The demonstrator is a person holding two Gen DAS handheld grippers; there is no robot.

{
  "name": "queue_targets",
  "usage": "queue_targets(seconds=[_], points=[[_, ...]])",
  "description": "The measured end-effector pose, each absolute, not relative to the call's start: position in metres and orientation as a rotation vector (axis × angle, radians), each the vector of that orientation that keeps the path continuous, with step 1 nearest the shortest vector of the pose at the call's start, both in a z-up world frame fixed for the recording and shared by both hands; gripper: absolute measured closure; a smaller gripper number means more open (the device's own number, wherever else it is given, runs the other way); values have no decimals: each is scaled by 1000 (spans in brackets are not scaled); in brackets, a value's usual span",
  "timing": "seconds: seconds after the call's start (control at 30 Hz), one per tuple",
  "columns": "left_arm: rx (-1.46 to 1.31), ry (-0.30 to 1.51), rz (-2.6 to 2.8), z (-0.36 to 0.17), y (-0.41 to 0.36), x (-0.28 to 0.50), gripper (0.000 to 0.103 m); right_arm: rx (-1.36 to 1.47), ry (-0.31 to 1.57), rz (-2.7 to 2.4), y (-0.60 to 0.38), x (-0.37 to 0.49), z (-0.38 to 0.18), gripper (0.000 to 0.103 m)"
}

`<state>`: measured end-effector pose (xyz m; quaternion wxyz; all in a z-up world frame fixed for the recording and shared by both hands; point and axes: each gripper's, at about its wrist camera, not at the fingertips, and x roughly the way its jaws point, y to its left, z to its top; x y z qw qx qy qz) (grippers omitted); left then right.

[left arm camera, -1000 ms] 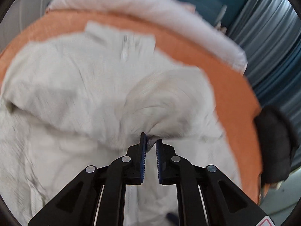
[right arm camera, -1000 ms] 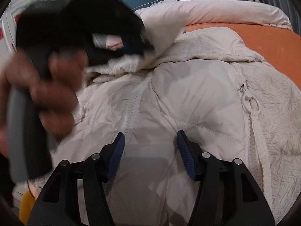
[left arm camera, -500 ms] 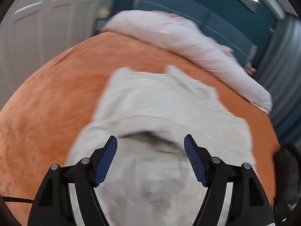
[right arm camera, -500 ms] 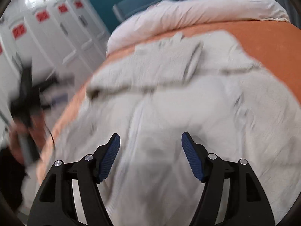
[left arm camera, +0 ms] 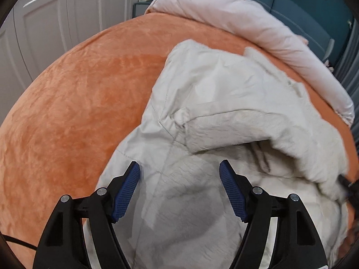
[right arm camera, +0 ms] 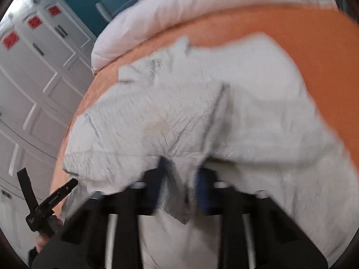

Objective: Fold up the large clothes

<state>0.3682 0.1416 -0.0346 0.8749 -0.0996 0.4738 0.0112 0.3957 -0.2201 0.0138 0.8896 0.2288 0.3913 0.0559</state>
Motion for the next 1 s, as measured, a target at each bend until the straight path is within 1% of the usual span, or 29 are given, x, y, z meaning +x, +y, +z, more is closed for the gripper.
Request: queue_targets(seconds=[0.03, 0.1, 0.17, 0.23, 0.33, 0.37, 0.43, 0.53, 0.63, 0.7, 0.8, 0.87, 0.93, 1.0], points=[[-209, 984, 32, -34, 143, 370, 32, 474, 736, 159, -221, 392, 32, 98], [-200, 959, 67, -34, 148, 376, 31, 444, 556, 195, -229, 380, 78, 98], [-203, 957, 61, -36, 150, 382, 29, 401, 479, 188, -239, 375, 94, 98], [-163, 952, 68, -40, 142, 384, 28, 356, 524, 142, -245, 388, 79, 98], [-106, 962, 103, -54, 135, 383, 26, 369, 705, 56, -259, 420, 14, 98], [-107, 959, 103, -56, 135, 382, 25, 387, 761, 42, -265, 426, -14, 95], [-97, 947, 111, -58, 134, 379, 23, 421, 772, 46, -270, 426, -39, 95], [-85, 937, 120, -61, 133, 378, 21, 400, 767, 39, -271, 428, -39, 94], [-83, 935, 134, -63, 133, 376, 19, 436, 780, 66, -276, 427, -42, 92], [-90, 934, 136, -61, 132, 374, 19, 484, 778, 68, -284, 423, -39, 85], [-166, 938, 109, -48, 143, 363, 20, 540, 733, 44, -283, 382, -22, 67], [-254, 935, 54, -33, 156, 338, 20, 528, 701, 35, -288, 341, -8, 52], [-310, 939, 14, -20, 173, 299, 20, 473, 694, 10, -298, 290, 1, 43], [-329, 954, 8, -17, 186, 265, 19, 422, 721, -24, -306, 251, 0, 41]])
